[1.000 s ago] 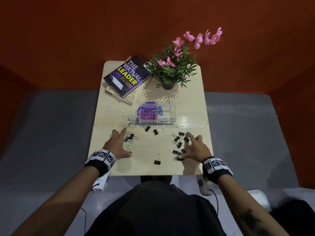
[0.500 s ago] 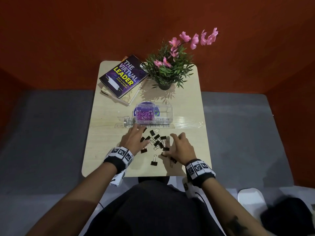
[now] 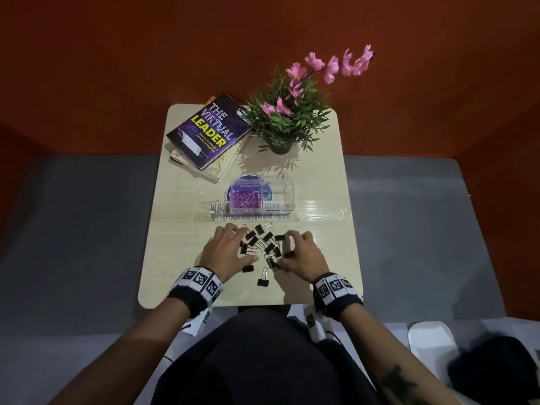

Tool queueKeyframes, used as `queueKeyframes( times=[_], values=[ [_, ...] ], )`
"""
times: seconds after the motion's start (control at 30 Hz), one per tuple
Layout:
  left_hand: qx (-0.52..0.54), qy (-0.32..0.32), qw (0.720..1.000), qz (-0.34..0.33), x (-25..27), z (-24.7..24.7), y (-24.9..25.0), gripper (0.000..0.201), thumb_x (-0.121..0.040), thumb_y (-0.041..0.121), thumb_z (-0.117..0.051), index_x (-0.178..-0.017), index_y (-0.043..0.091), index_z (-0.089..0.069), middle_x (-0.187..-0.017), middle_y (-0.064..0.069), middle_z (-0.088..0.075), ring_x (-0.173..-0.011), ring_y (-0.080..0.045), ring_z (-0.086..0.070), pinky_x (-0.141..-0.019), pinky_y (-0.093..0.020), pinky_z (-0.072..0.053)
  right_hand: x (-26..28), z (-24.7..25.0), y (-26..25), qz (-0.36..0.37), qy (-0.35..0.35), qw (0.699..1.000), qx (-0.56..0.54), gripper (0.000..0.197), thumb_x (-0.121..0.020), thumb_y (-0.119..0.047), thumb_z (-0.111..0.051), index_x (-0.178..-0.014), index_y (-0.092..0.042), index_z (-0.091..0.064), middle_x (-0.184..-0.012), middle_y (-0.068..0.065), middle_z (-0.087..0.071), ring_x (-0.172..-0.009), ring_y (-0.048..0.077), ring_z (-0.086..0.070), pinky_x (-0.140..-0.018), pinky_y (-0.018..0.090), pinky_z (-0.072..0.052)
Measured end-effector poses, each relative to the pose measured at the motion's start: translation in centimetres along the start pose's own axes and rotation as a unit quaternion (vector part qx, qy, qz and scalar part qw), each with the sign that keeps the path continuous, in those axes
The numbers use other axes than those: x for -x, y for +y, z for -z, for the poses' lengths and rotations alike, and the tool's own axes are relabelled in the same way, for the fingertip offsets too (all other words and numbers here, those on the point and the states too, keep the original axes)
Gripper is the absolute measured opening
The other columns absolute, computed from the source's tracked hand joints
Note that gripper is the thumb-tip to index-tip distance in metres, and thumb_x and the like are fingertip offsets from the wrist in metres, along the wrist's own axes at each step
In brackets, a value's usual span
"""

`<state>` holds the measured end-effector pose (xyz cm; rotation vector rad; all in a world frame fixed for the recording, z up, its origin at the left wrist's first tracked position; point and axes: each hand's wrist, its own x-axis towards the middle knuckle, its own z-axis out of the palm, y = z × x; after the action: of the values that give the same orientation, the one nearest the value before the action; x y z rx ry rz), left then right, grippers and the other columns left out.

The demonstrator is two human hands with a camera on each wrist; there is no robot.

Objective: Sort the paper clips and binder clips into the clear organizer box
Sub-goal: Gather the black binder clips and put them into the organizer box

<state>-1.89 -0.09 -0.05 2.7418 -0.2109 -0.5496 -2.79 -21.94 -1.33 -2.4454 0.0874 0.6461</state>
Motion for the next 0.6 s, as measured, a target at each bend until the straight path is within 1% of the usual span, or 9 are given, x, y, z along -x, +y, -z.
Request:
queueKeyframes(
  times=[0.07,0.13,0.2,0.27,0.3,0.33,0.4,0.47,0.6],
  values=[
    [-0.021,-0.053,0.997,0.055,0.3,0.1,-0.4,0.113,-0.059,0.070,-0.071,-0.147,0.027,-0.015,-0.156,-0.003,-0.017,-0.137,-0.028,-0.023,-0.101,-0.048,-0.042,-0.6,0.6,-0.3,0.009,-0.012,1.000,0.027,0.079,-0.061,-0.049,-0.084,-0.125,-0.027,-0.041,-0.119,0.009,-0.039,-0.098,0.031,-0.056,-0.076,0.042,-0.055],
    [-0.050,-0.102,0.991,0.065,0.5,-0.5,-0.2,0.132,-0.050,0.071,-0.076,-0.148,0.032,0.002,-0.160,-0.002,0.002,-0.141,-0.032,-0.014,-0.103,-0.050,-0.038,-1.2,0.6,-1.1,0.024,-0.052,0.996,0.064,0.099,-0.050,-0.057,-0.087,-0.130,-0.031,-0.034,-0.124,0.009,-0.034,-0.107,0.029,-0.048,-0.079,0.045,-0.055],
    [-0.082,-0.122,0.988,0.050,0.3,-1.4,0.5,0.136,-0.050,0.068,-0.079,-0.148,0.032,0.008,-0.160,-0.004,0.007,-0.141,-0.036,-0.010,-0.104,-0.050,-0.037,-1.4,0.0,-2.1,0.045,-0.091,0.986,0.132,0.120,-0.043,-0.056,-0.089,-0.140,-0.035,-0.022,-0.129,0.009,-0.031,-0.113,0.030,-0.041,-0.079,0.047,-0.054],
    [-0.098,-0.114,0.988,0.041,-0.1,-1.8,1.2,0.132,-0.055,0.061,-0.081,-0.149,0.027,0.004,-0.159,-0.008,0.001,-0.138,-0.037,-0.015,-0.101,-0.047,-0.040,-1.2,-1.0,-2.9,0.072,-0.104,0.974,0.187,0.131,-0.042,-0.048,-0.092,-0.145,-0.037,-0.012,-0.129,0.010,-0.030,-0.112,0.031,-0.038,-0.074,0.046,-0.054],
    [-0.097,-0.105,0.989,0.038,-0.4,-1.8,1.4,0.127,-0.057,0.057,-0.082,-0.149,0.024,-0.001,-0.157,-0.009,-0.005,-0.134,-0.037,-0.020,-0.099,-0.045,-0.041,-1.1,-1.4,-3.1,0.075,-0.101,0.973,0.192,0.131,-0.043,-0.045,-0.092,-0.146,-0.037,-0.011,-0.129,0.010,-0.030,-0.111,0.032,-0.038,-0.071,0.045,-0.054],
    [-0.088,-0.096,0.991,0.037,-0.7,-1.8,1.6,0.121,-0.060,0.052,-0.083,-0.149,0.023,-0.006,-0.155,-0.010,-0.010,-0.131,-0.036,-0.024,-0.096,-0.044,-0.043,-1.1,-1.6,-3.2,0.071,-0.093,0.976,0.184,0.127,-0.046,-0.041,-0.092,-0.146,-0.035,-0.014,-0.129,0.011,-0.030,-0.110,0.032,-0.038,-0.070,0.044,-0.054],
    [-0.053,-0.078,0.995,0.037,-1.1,-1.6,1.6,0.108,-0.064,0.041,-0.084,-0.147,0.023,-0.017,-0.151,-0.011,-0.020,-0.124,-0.035,-0.030,-0.092,-0.043,-0.044,-1.1,-2.0,-3.2,0.059,-0.066,0.984,0.153,0.110,-0.054,-0.035,-0.090,-0.143,-0.032,-0.024,-0.126,0.011,-0.032,-0.109,0.033,-0.041,-0.068,0.042,-0.052],
    [-0.022,-0.066,0.997,0.039,-1.4,-1.5,1.4,0.099,-0.066,0.034,-0.085,-0.145,0.025,-0.025,-0.148,-0.010,-0.024,-0.121,-0.034,-0.032,-0.090,-0.043,-0.045,-1.3,-2.0,-3.1,0.053,-0.047,0.989,0.128,0.096,-0.058,-0.027,-0.088,-0.138,-0.031,-0.033,-0.122,0.009,-0.034,-0.105,0.031,-0.043,-0.067,0.041,-0.052],
    [0.004,-0.058,0.997,0.043,-1.8,-1.4,1.2,0.087,-0.066,0.027,-0.083,-0.139,0.027,-0.035,-0.142,-0.008,-0.030,-0.118,-0.033,-0.035,-0.087,-0.044,-0.047,-1.8,-1.6,-2.8,0.047,-0.034,0.996,0.061,0.076,-0.064,-0.021,-0.084,-0.130,-0.027,-0.046,-0.117,0.011,-0.040,-0.101,0.031,-0.047,-0.074,0.042,-0.054]
  ],
)
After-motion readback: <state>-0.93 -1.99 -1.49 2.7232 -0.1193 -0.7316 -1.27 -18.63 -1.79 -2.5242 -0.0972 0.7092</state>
